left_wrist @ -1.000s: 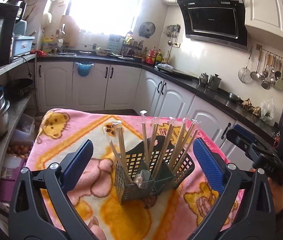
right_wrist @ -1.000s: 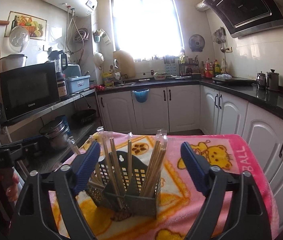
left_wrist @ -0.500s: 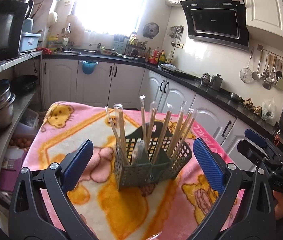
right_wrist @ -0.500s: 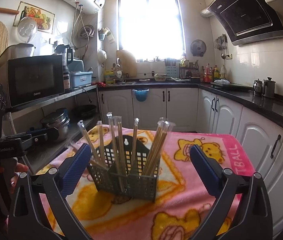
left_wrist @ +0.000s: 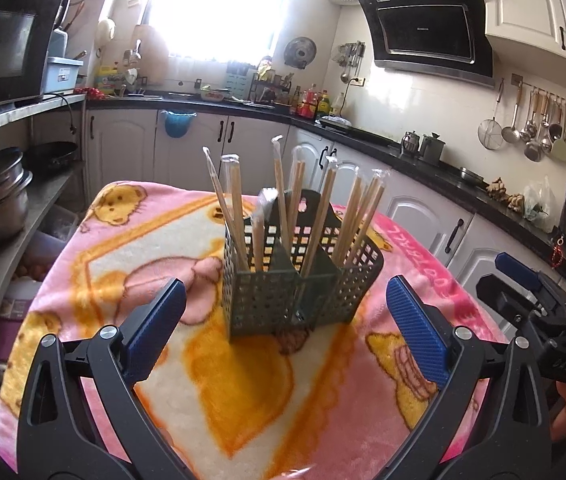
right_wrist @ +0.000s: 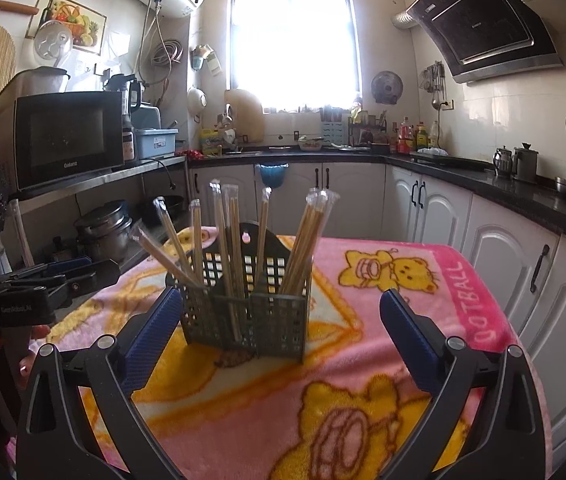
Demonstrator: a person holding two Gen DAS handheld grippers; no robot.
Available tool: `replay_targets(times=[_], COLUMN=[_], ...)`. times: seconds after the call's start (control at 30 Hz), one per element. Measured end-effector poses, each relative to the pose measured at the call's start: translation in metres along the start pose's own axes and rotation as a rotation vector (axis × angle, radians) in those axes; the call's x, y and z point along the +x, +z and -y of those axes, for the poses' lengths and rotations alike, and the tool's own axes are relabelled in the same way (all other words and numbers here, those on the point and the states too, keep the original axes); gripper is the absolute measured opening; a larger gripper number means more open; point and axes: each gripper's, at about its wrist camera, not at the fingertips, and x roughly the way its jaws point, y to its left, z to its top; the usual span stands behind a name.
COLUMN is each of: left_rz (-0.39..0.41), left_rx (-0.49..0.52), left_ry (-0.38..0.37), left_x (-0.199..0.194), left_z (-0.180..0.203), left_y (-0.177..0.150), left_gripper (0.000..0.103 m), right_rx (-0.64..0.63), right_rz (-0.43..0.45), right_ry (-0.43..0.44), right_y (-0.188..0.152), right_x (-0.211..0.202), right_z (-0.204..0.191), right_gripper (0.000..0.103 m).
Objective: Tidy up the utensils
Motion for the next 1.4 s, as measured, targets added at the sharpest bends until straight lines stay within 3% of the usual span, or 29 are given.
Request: replay_targets(times=[0.43,0.57,0.63,0.9,1.4], left_rz=[0.025,0.066,0.080,0.132,0.133], left_rx=[0.010,0.045,0.045,0.055,0.046], left_ry=[0.034,0.131,0.143,0.129,0.120], left_x=[0.002,0.004,0.005,0.004,0.005], left_z=[0.000,0.004,0.004,0.004,0.003], left_y=[-0.043,-0.055,-0.059,-0.066,-0.068], left_gripper=[0.092,0.092,0.093,0.092,0.093], right_rx=[0.022,0.040,0.040,0.060,0.050], right_rz=[0.011,0.064,0.098,0.181,0.159], right_ry=[-0.040,-0.054,-0.061,-0.072,-0.073], right_y=[-0.052,-0.062,-0.066,-0.072,-0.077], right_x=[-0.003,-0.010,-0.016,-0.025,-0.022], right_z=[-0.004,-0.004,-0.003,0.000,-0.005], right_gripper=[0.096,0.096,0.096,0.096,0.097])
